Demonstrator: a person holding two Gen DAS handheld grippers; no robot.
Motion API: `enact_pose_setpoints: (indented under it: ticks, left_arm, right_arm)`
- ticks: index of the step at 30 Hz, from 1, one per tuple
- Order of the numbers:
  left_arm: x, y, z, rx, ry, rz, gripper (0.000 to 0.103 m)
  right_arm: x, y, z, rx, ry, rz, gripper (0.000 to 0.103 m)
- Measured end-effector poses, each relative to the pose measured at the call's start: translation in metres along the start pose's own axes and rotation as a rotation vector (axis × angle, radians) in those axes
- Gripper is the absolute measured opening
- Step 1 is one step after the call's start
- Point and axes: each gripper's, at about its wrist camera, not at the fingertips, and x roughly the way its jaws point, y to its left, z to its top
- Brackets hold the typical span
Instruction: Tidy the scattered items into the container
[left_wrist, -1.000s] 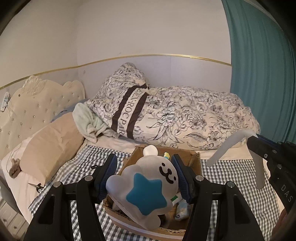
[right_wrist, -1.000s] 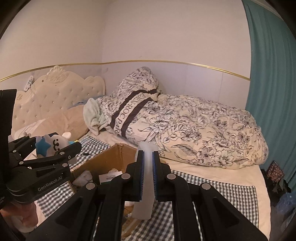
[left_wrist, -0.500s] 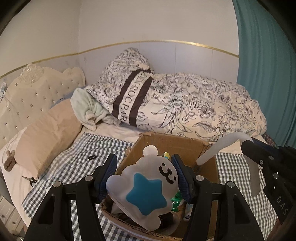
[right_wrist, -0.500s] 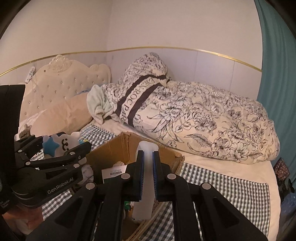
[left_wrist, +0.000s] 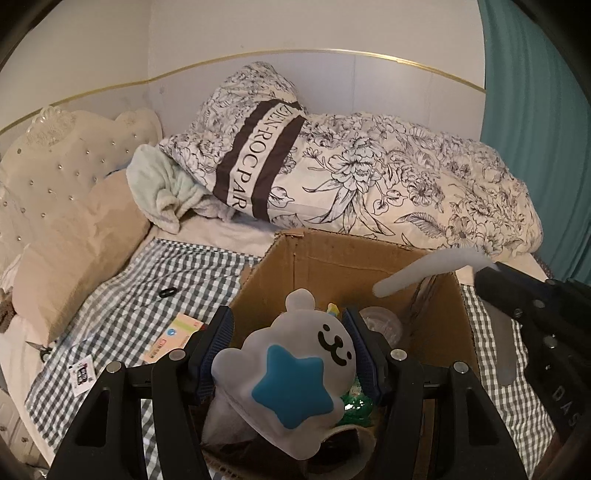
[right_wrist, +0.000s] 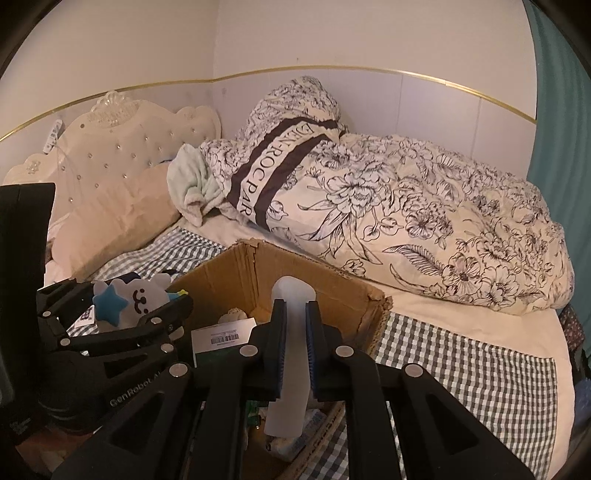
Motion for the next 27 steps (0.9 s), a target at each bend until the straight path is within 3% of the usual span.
enact_pose_setpoints:
  ticks: [11,21,25,27]
  left_arm:
    - [0.043,0.006,-0.004,-0.007,0.086,-0.027,0.062]
    - [0.051,0.008,-0.001,-0.005,0.109,-0.056,0.063]
    - [0.052,0.009,-0.001,-0.005,0.118,-0.041,0.065]
    - [0.051,0.01,-0.001,-0.013,0.118,-0.041,0.067]
  right_arm:
    - [0.045,0.006,-0.007,-0.008,0.08,-0.002,0.013]
    - [0.067,0.01,-0.016,-0.007,0.134,-0.002,0.018]
    - [0.061,0.008,-0.014,0.007,0.113,-0.028,0.033]
    - [0.057,0.005,-0.013,0.023,0.105,-0.037,0.049]
